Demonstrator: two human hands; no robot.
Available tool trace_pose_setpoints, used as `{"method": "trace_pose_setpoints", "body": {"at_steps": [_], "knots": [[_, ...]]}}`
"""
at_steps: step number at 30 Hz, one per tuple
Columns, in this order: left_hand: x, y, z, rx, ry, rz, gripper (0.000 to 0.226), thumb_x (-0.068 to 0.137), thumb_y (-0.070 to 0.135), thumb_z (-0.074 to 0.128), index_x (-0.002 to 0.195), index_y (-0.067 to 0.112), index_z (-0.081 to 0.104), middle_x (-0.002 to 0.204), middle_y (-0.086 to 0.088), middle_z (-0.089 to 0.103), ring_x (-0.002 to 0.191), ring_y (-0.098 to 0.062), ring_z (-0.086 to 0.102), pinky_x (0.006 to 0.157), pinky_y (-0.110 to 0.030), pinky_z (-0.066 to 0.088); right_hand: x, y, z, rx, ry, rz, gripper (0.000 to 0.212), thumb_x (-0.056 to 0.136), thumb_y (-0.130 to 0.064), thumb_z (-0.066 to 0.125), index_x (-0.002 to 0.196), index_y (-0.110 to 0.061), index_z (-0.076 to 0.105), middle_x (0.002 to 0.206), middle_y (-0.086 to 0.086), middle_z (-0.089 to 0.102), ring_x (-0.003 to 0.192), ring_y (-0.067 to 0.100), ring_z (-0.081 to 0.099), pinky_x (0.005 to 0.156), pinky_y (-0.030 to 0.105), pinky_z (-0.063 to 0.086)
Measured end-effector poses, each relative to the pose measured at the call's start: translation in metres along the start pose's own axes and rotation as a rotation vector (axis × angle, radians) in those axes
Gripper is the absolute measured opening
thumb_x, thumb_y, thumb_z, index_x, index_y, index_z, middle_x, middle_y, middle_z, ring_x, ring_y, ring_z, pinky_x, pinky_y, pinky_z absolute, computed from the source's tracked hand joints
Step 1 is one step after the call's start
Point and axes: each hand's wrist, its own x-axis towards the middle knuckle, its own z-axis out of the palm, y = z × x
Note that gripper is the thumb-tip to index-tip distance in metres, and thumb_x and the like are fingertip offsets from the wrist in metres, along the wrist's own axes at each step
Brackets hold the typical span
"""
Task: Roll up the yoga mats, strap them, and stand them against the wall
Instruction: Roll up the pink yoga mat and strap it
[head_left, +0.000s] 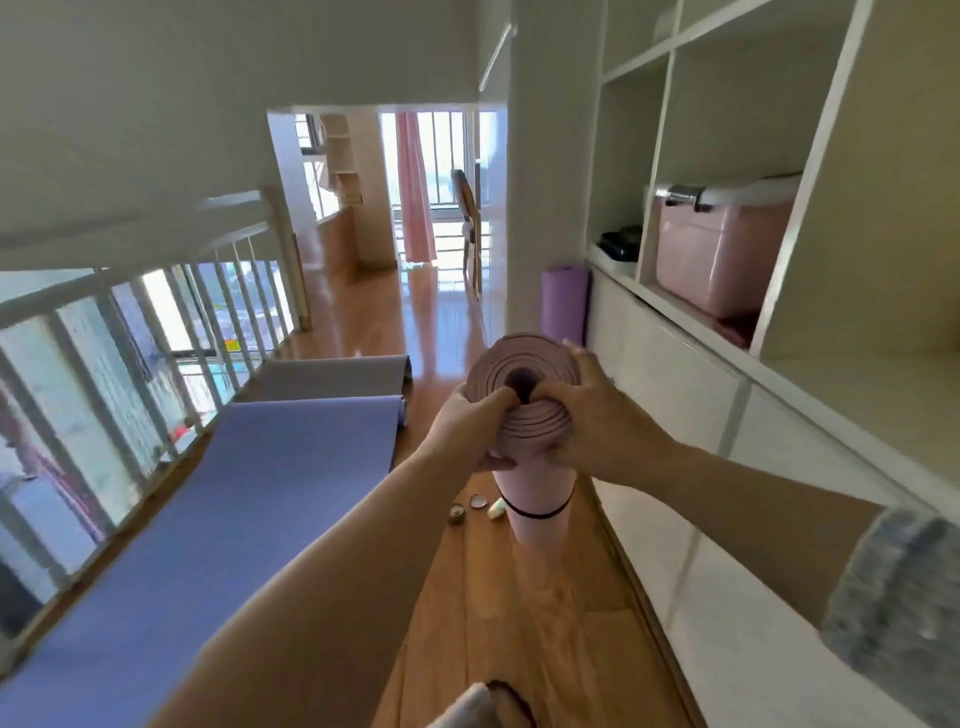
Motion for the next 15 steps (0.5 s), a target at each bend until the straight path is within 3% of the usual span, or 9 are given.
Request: {"method": "trace_pose_setpoints", "body": {"at_steps": [3,8,12,15], "knots": [[0.058,0.010,0.015,-0.008,-0.001,0.016,0.045,0.085,0.030,0.066,0.124,0.018,0.050,0.112,-0.009,0.061,0.098,-0.029,0.065,0.070,-0.044,0.060,0.047,0.038,-0.001,-0.039,0.014,-0.027,0.056,0.079,-0.028,0.075,0.131,-0.026,0.054,0.158,0.007,-0.001,0.135,0.035,0.038,0.108,0.034,0.037],[0.164,0.019,0.032,0.041,0.009,0.054,0.040,0.087,0.030,0.064,0.121,0.016,0.048,0.109,-0.009,0.062,0.098,-0.028,0.065,0.070,-0.041,0.061,0.132,0.110,0.019,-0.053,0.033,-0.045,0.056,0.079,-0.028,0.075,0.131,-0.028,0.053,0.158,0.005,0.000,0.135,0.035,0.038,0.105,0.028,0.036],[0.257,0.012,0.038,0.075,0.026,0.054,0.036,0.088,0.028,0.064,0.117,0.019,0.045,0.105,-0.006,0.058,0.099,-0.028,0.062,0.071,-0.041,0.060,0.204,0.166,0.053,-0.048,0.036,-0.050,0.059,0.076,-0.026,0.077,0.130,-0.027,0.054,0.158,0.006,0.002,0.136,0.033,0.036,0.101,0.021,0.032],[0.325,-0.005,0.038,0.083,0.058,0.043,0.040,0.088,0.030,0.064,0.121,0.017,0.046,0.104,-0.006,0.057,0.098,-0.027,0.061,0.072,-0.043,0.060,0.254,0.204,0.088,-0.040,0.017,-0.061,0.058,0.075,-0.026,0.078,0.128,-0.027,0.055,0.158,0.009,0.004,0.135,0.034,0.037,0.104,0.024,0.031]]}}
